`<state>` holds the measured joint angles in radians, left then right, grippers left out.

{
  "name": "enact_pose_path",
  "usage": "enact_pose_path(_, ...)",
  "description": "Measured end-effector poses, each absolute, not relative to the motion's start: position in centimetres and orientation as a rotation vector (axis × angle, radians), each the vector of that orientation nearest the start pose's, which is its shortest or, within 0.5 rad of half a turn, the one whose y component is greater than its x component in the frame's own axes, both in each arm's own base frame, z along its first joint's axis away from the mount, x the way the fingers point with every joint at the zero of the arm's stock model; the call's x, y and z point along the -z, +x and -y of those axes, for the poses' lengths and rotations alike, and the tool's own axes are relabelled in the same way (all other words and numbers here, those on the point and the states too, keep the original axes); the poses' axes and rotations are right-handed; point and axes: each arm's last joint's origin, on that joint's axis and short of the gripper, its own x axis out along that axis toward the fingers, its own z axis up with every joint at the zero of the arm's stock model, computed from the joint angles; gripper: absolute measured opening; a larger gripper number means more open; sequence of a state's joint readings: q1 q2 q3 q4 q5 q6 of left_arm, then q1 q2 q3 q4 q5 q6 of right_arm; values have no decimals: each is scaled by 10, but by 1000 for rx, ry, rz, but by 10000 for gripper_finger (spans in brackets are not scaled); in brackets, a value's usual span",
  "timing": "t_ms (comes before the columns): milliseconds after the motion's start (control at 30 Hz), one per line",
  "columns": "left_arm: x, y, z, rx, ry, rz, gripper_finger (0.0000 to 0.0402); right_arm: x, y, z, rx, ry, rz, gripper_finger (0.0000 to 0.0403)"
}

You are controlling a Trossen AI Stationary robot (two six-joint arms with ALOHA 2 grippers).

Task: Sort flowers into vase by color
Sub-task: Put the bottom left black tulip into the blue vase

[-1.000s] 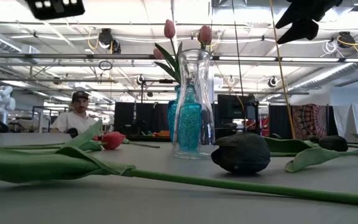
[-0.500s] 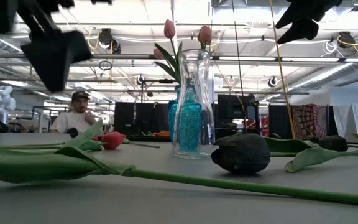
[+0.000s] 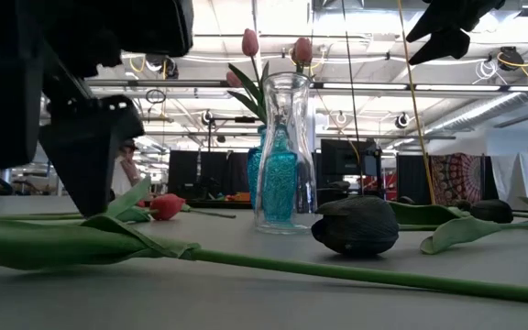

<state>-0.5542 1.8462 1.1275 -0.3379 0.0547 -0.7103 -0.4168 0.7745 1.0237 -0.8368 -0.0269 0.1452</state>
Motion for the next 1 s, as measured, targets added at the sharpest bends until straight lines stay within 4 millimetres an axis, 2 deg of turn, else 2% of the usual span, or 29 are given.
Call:
enact_pose_path(367, -147, 304, 208, 128, -383, -1158, 319, -353, 123, 54, 420, 269, -549, 338)
enact_pose_path(767, -147, 303, 207, 24, -314, -1080, 319, -353, 123, 54, 420, 269, -549, 338)
enact_pose_path(1000, -136, 303, 209, 22, -260, -1097, 319, -353, 123, 54, 420, 269, -549, 338)
